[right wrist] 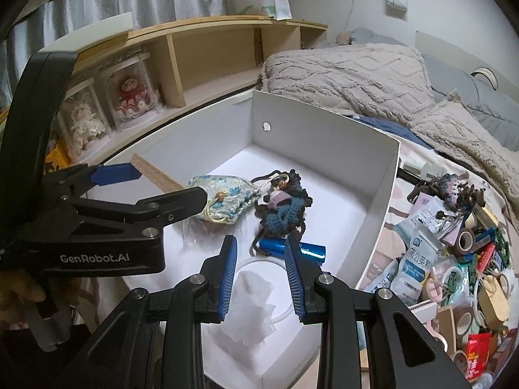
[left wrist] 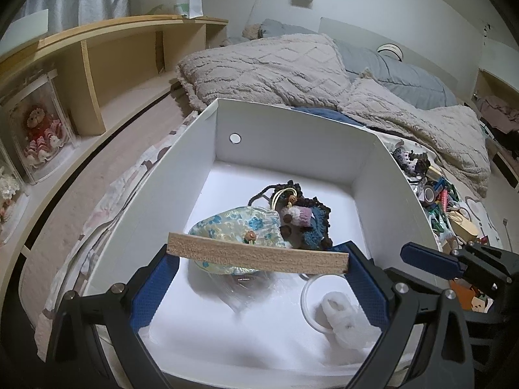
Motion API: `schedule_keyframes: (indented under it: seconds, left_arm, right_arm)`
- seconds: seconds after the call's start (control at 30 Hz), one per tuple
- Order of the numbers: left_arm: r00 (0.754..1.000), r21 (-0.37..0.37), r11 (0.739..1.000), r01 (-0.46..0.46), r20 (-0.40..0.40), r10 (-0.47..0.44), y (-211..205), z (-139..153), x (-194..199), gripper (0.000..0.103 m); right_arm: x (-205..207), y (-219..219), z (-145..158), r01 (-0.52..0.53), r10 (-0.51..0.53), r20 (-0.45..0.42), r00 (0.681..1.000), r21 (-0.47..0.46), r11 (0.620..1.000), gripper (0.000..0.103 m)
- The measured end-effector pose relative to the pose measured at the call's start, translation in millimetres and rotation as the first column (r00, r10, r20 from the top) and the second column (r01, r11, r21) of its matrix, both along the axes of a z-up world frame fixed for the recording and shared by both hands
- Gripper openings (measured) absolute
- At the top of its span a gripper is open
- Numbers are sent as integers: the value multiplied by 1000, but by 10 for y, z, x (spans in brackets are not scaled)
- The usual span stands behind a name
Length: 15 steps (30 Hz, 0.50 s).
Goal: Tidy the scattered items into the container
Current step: 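Open the right tool to drop the black rubber block into the white box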
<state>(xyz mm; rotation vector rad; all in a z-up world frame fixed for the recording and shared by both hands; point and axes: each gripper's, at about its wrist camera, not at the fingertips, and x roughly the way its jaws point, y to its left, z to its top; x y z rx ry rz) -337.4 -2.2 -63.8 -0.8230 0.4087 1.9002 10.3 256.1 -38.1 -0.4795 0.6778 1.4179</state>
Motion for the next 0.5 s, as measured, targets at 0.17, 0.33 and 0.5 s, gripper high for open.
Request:
schedule_keyframes:
  seconds: [0.17,0.33,0.5]
  left_arm:
    - [1000,3,1000,6,16,-6,2,7,-4,100]
    - [1000,-2,1000,17,24,-17,17,-2,18,100]
    - [999,-17,999,36,33,-36,32,-18,78,100]
  right_arm:
    - [-8,-49,31,-6,6,0,1000,0,1000,31]
    - [14,-156,87,2,-2,10,1000,6,1000,31]
    - [38,-261,133,12,-12,14,1000,4,1000,31]
